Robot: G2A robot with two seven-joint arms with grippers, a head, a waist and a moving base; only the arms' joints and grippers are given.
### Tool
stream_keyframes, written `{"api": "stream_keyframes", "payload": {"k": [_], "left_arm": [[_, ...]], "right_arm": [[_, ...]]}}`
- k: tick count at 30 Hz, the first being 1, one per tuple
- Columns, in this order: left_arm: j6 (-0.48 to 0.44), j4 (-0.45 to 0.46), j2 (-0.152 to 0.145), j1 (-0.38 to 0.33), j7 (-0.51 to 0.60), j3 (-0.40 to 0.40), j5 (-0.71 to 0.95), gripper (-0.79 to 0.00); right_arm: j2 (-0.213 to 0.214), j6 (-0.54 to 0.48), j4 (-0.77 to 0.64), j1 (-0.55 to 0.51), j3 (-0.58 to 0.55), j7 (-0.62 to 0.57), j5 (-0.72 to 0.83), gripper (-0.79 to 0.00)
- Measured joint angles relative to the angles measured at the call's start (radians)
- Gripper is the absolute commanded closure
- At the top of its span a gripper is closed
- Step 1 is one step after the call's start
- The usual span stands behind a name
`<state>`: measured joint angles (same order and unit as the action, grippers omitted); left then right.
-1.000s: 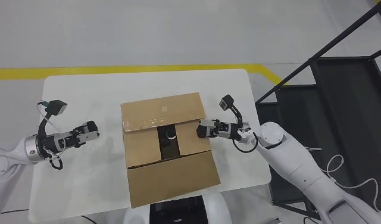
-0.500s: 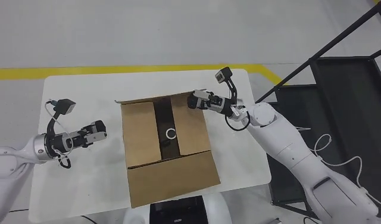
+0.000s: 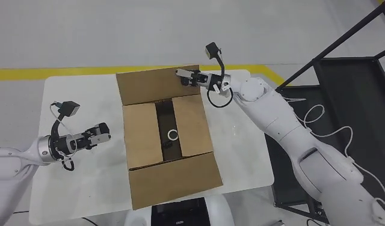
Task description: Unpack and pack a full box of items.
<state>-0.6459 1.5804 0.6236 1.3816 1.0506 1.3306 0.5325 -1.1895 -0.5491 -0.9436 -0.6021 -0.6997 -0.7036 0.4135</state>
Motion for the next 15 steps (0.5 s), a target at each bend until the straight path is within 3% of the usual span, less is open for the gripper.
{"api": "stream_keyframes", "payload": {"k": [9, 15], "left_arm": [[0.009, 0.012, 0.004, 0.023, 0.006, 0.026, -0.001, -0.785], [0.017, 0.017, 0.008, 0.032, 0.018, 0.034, -0.006, -0.785]], "right_arm": [[-0.068, 0.013, 0.171, 0.073, 0.078, 0.013, -0.121, -0.785], [-0.103, 0.037, 0.250, 0.093, 0.096, -0.014, -0.125, -0.785]]}}
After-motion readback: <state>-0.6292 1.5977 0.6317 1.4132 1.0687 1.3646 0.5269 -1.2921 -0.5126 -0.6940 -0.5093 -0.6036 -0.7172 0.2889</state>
